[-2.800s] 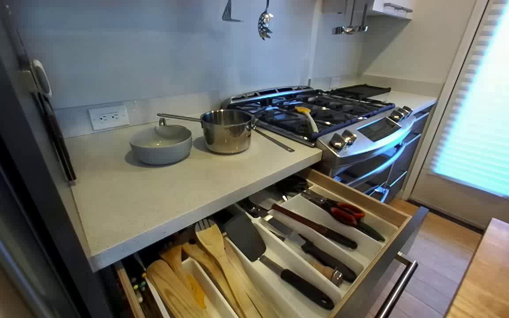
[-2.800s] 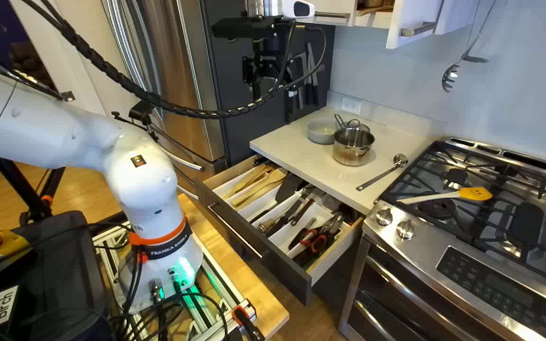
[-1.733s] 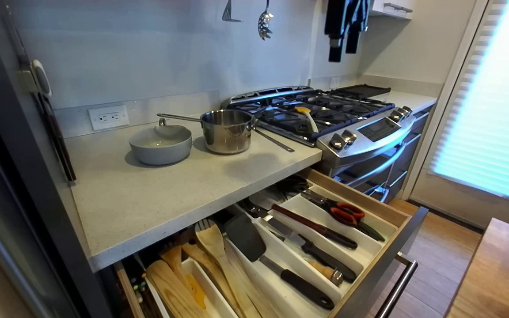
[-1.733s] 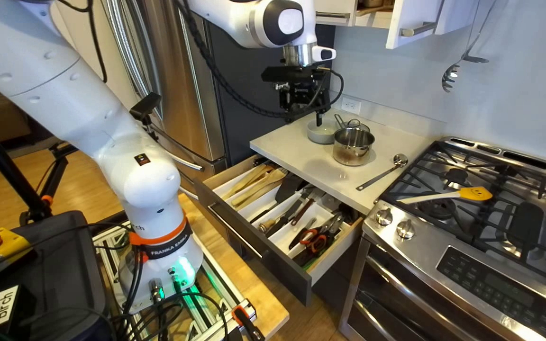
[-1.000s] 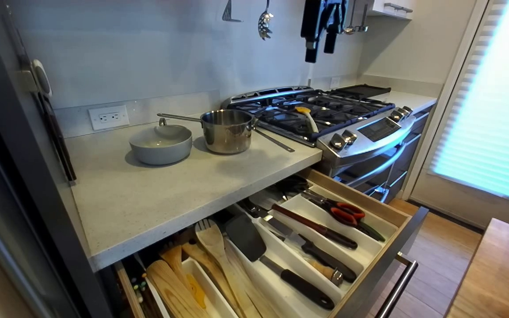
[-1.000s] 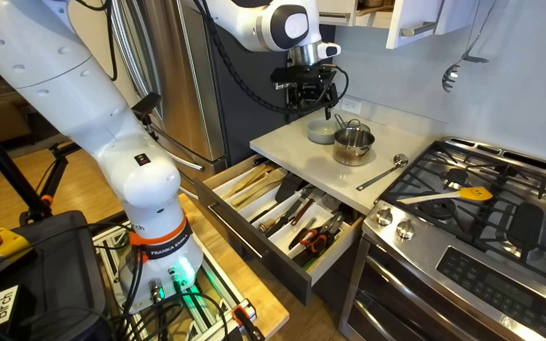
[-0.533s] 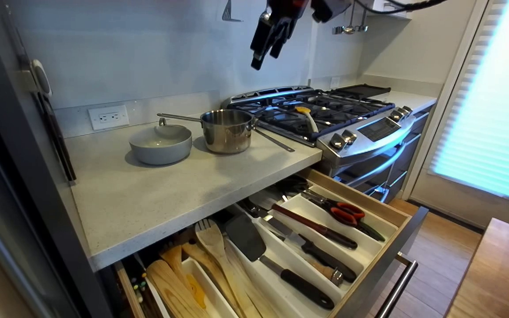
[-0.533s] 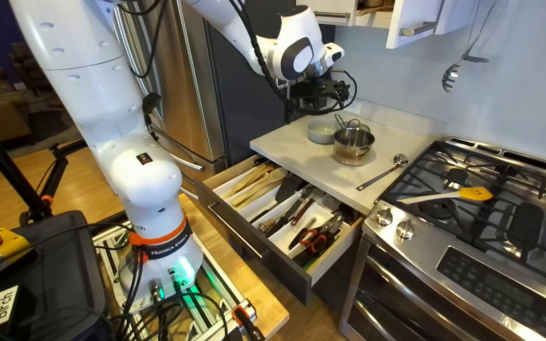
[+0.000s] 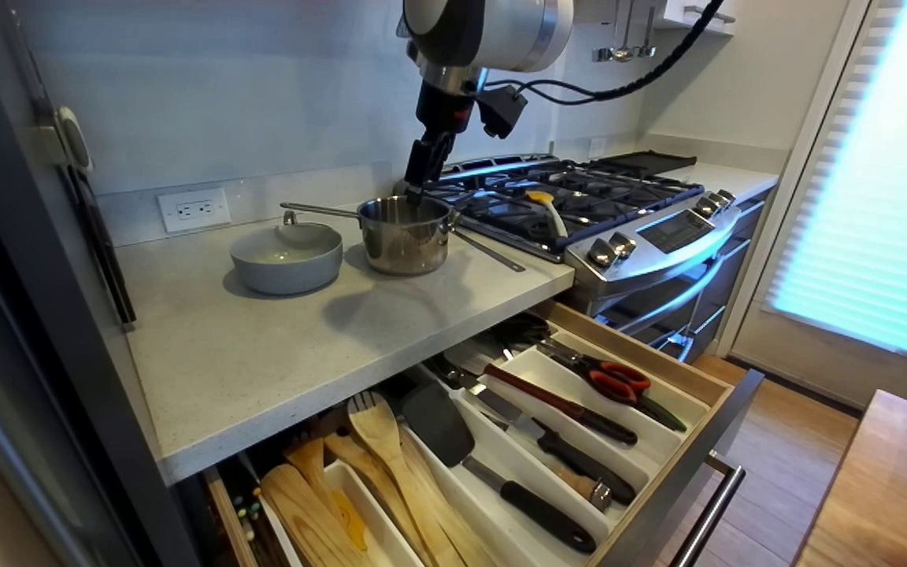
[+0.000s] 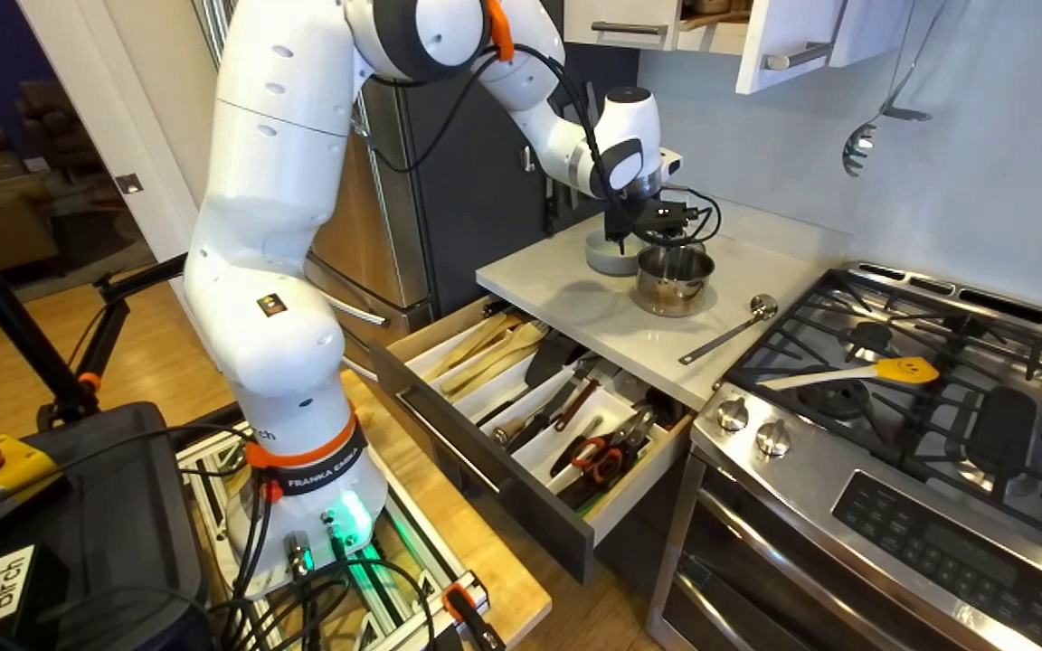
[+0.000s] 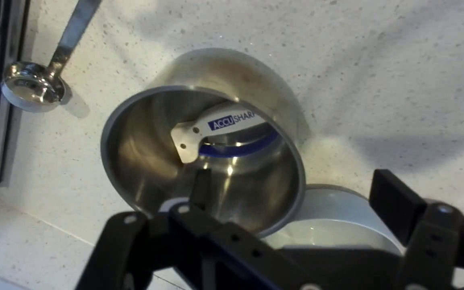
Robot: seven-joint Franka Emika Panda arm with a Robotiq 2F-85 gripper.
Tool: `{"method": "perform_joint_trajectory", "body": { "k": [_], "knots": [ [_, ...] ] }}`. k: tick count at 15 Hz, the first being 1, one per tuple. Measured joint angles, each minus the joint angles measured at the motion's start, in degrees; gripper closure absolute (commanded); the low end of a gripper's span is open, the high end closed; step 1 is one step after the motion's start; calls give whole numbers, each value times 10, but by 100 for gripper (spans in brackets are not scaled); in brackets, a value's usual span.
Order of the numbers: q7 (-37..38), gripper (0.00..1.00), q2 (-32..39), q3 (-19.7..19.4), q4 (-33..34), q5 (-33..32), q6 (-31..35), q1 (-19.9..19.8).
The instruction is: Move the pot from the countertop to the stove
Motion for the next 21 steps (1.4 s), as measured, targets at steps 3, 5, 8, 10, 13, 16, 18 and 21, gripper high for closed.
{"method": "perform_joint_trajectory", "body": {
  "k": [3,5,8,10,13,16,18,21],
  "knots": [
    [2,0,-1,12,-1,-4,1,-8],
    [6,0,-6,19,-2,-7,1,-9],
    [11,0,1,33,-1,-7,26,-21],
    [11,3,16,40,-1,-9,44,-30],
    [12,32,44,45,0,-14,66,-41],
    [12,56,70,54,4,-26,103,-53],
    [12,69,83,62,10,-34,120,-62],
    [12,94,95,74,19,-44,122,-73]
  ]
}}
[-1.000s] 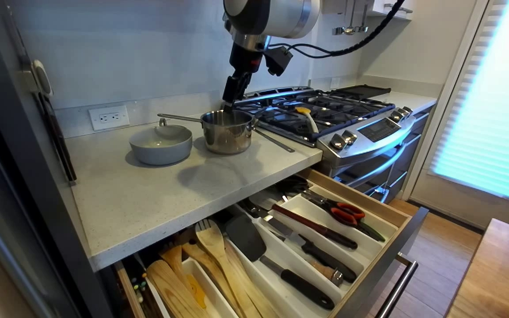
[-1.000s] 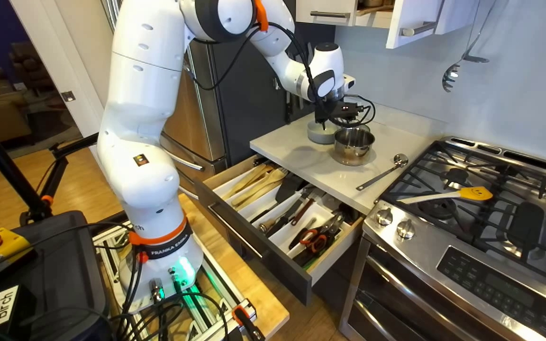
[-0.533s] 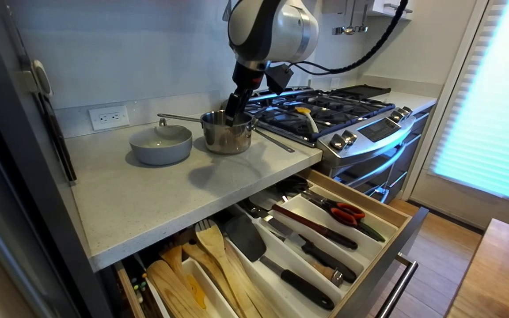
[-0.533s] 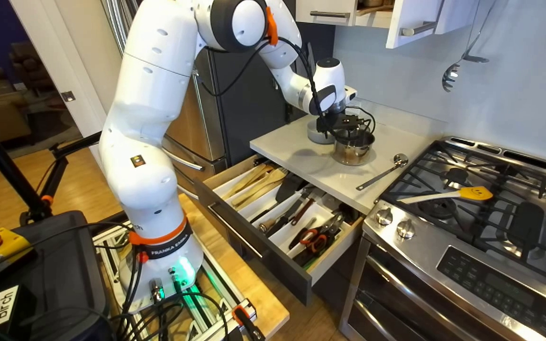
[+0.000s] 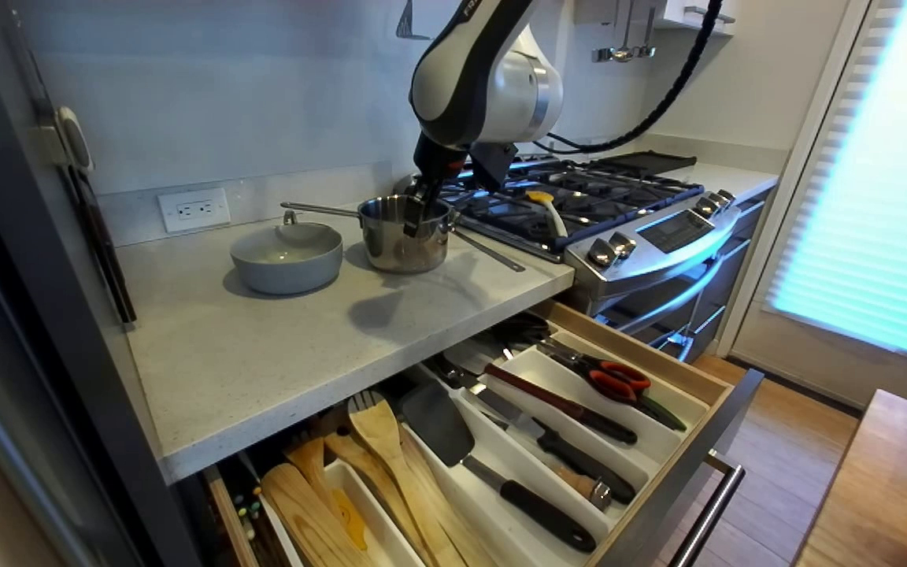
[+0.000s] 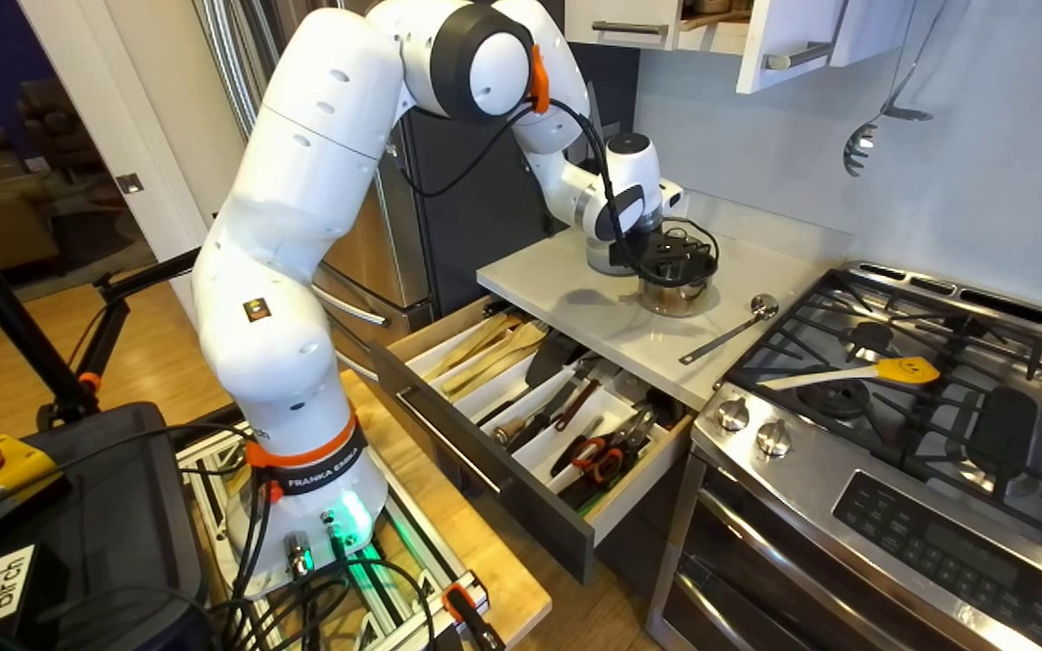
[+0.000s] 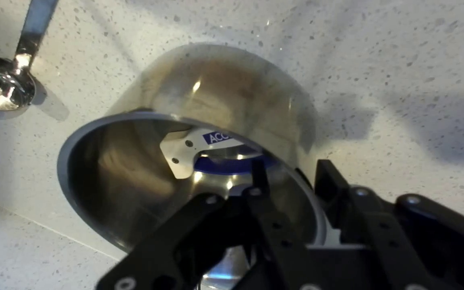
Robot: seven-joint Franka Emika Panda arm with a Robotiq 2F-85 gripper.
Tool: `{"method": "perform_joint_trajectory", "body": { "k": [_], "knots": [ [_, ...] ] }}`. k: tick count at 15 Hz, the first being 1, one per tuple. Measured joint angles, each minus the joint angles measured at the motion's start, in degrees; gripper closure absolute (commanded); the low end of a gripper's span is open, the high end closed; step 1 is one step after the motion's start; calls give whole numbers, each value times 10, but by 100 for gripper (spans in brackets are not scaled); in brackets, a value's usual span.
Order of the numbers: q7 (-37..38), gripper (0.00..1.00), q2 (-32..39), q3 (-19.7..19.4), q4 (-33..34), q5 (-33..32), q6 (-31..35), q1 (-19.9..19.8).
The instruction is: Move the pot from the countertop to the stove
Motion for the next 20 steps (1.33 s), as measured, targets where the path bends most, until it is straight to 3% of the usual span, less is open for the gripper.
{"method": "perform_joint_trajectory", "body": {
  "k": [1,5,14,18,19,20],
  "knots": [
    [0,99,3,3,1,-2,0,-3],
    [1,100,5,12,3,-5,-1,-12],
    [22,98,-1,40,8,-5,-1,-43],
    [22,98,-3,76,6,-1,-25,-50],
    [22,68,-4,84,6,2,-35,-53],
    [22,68,-4,89,7,5,-43,-55]
  ]
}}
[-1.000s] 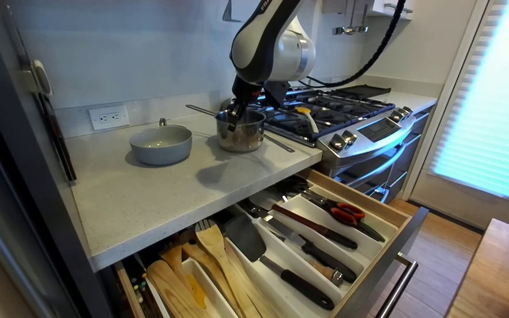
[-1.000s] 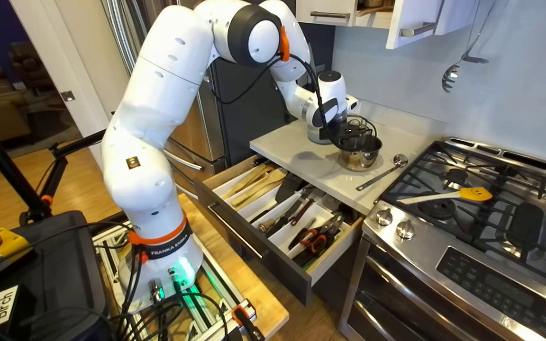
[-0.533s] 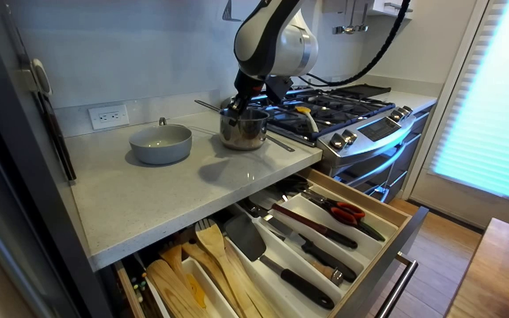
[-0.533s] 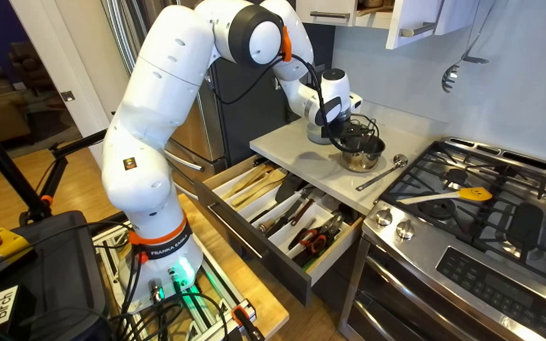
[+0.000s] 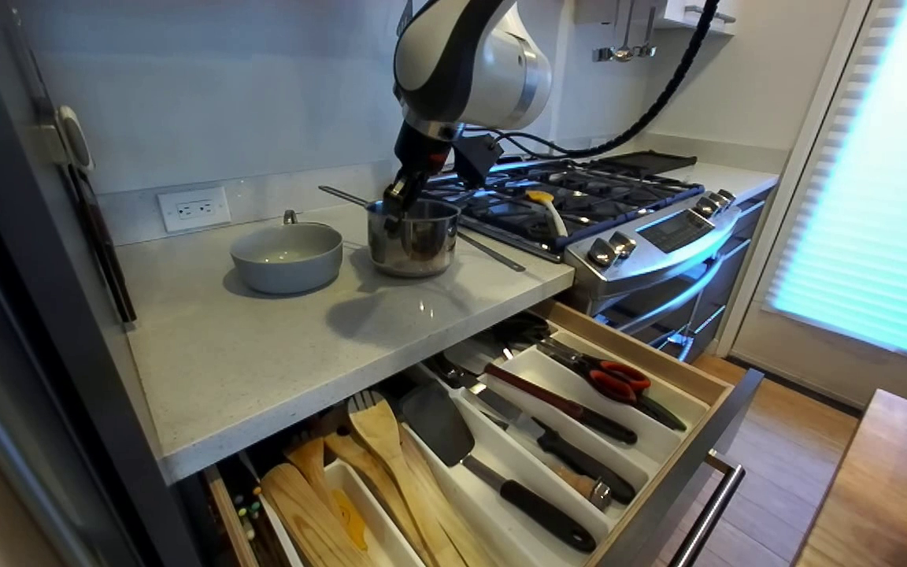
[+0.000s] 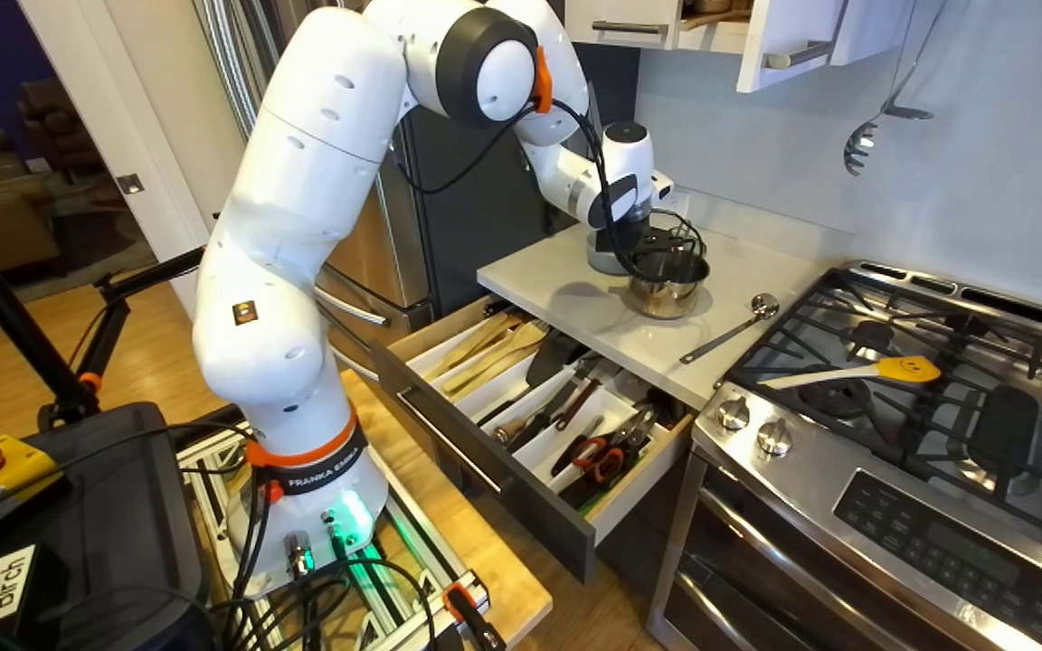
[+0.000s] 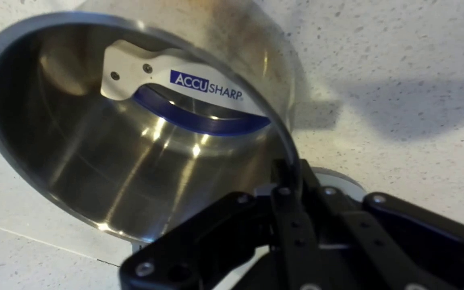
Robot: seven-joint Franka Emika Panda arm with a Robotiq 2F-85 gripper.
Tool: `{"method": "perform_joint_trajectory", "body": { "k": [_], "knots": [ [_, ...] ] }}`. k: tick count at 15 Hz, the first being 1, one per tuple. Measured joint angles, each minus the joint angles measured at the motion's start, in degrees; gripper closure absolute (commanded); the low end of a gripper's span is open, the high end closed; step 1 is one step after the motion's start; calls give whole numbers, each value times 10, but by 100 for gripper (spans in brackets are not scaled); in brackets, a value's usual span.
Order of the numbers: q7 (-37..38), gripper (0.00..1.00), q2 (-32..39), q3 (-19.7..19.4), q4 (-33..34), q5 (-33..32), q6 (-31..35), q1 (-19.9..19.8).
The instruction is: Move the pot from the countertop to the stove
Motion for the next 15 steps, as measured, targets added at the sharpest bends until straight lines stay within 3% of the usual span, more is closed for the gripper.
{"method": "perform_joint_trajectory", "body": {
  "k": [7,8,10,15],
  "knots": [
    [25,16,-7,-3,3,22,-23,-2],
    [29,58,-7,-5,4,23,-27,-2],
    [34,53,-7,-9,4,25,-36,-2],
    [35,92,1,-17,4,26,-44,-2]
  ]
}}
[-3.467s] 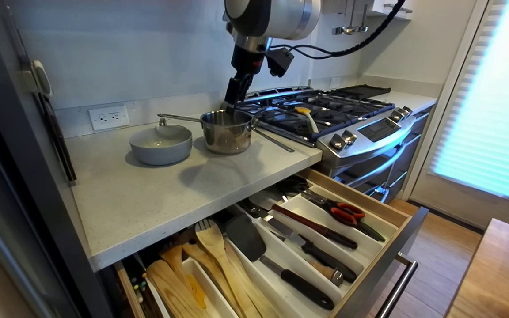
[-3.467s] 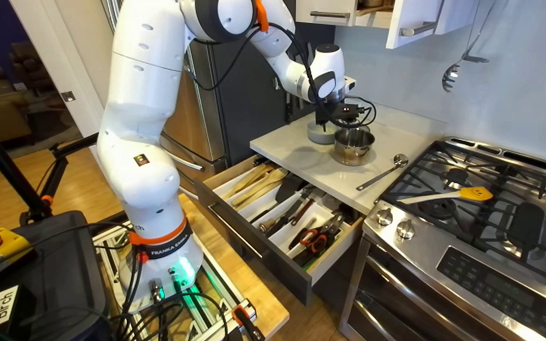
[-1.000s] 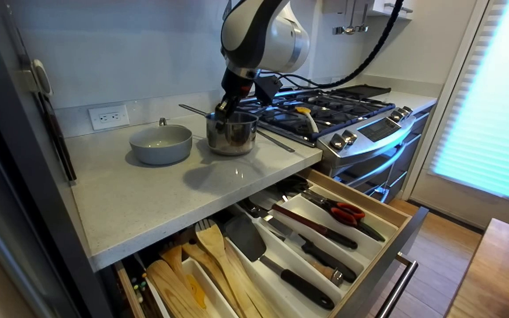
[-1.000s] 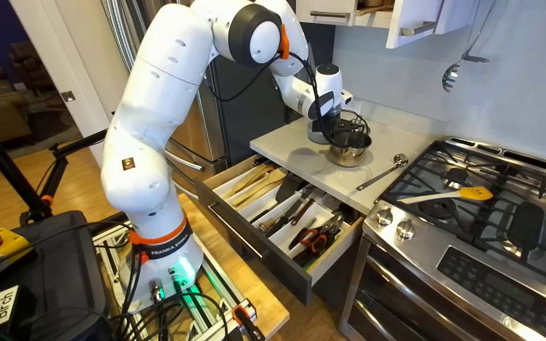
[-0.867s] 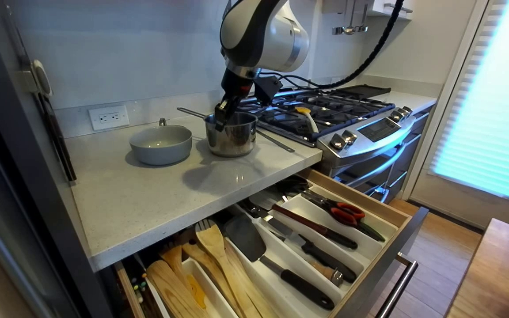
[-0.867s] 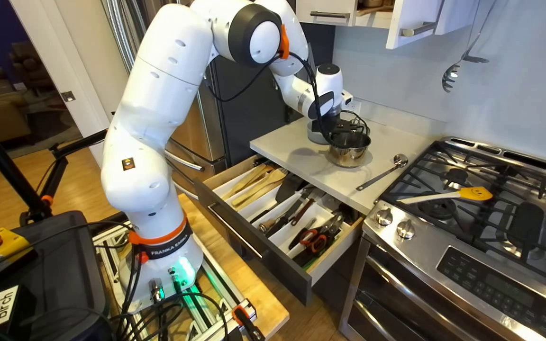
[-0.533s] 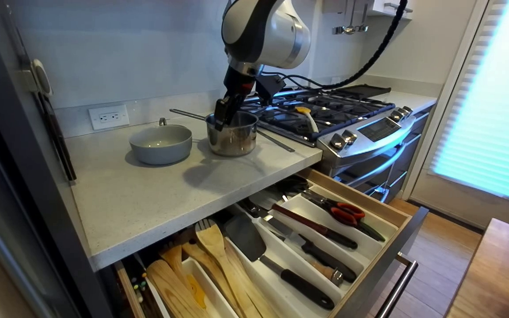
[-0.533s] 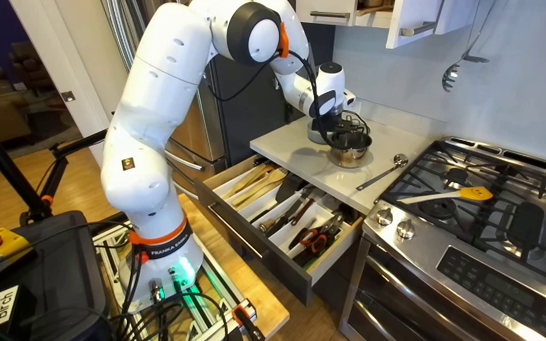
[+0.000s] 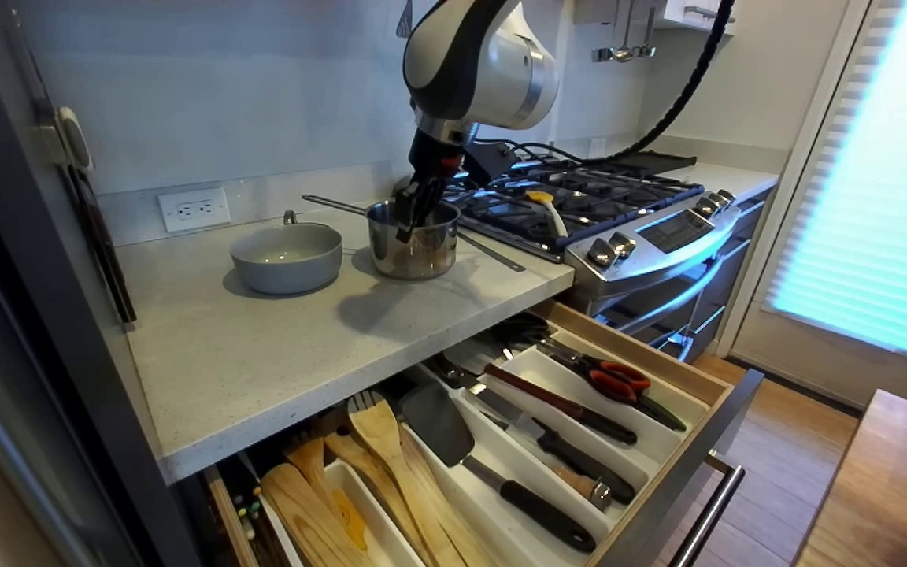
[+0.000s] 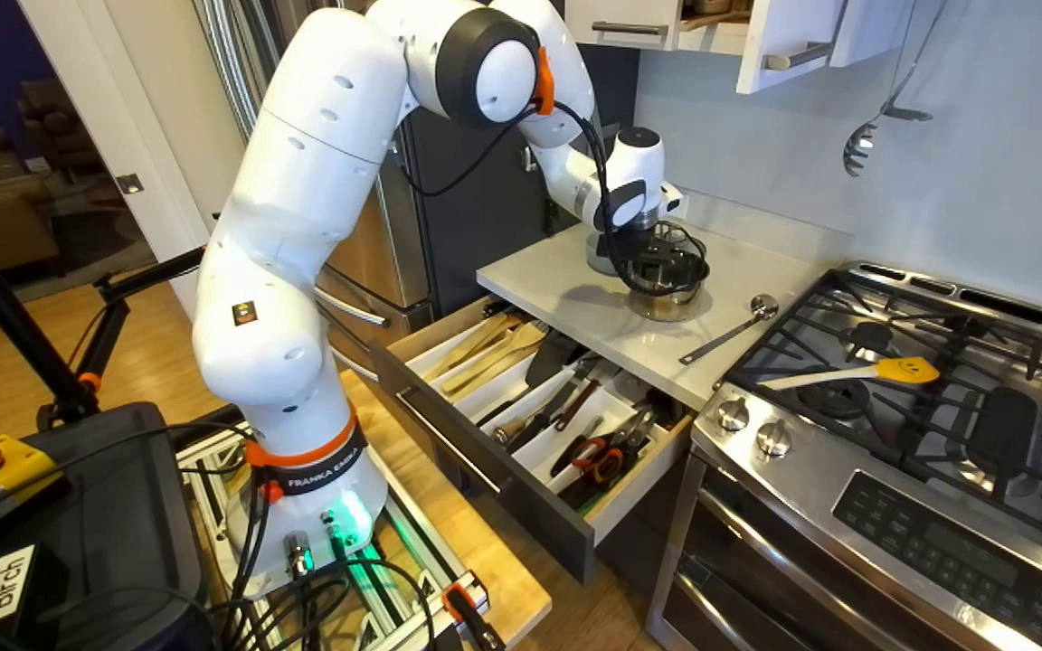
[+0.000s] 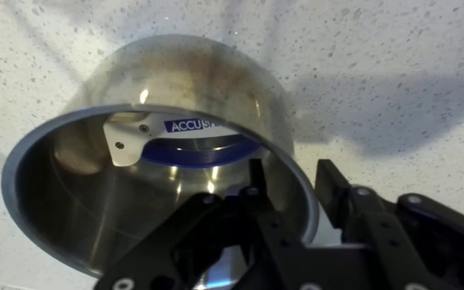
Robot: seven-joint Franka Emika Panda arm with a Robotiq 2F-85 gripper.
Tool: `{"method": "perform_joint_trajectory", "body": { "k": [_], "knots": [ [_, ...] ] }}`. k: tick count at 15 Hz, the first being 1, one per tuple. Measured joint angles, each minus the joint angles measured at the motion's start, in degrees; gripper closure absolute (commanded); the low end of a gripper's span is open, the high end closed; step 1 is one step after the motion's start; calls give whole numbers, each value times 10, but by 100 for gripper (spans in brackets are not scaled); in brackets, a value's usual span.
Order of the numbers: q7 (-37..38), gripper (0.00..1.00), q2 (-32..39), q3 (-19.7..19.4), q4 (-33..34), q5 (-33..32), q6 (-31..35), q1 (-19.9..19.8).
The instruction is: Move the pot from the countertop to the stove
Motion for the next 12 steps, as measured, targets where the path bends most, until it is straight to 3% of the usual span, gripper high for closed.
{"method": "perform_joint_trajectory", "body": {
  "k": [2,12],
  "knots": [
    [0,100,0,-1,0,0,0,0],
    [-1,98,-10,-12,2,-10,7,6]
  ]
}}
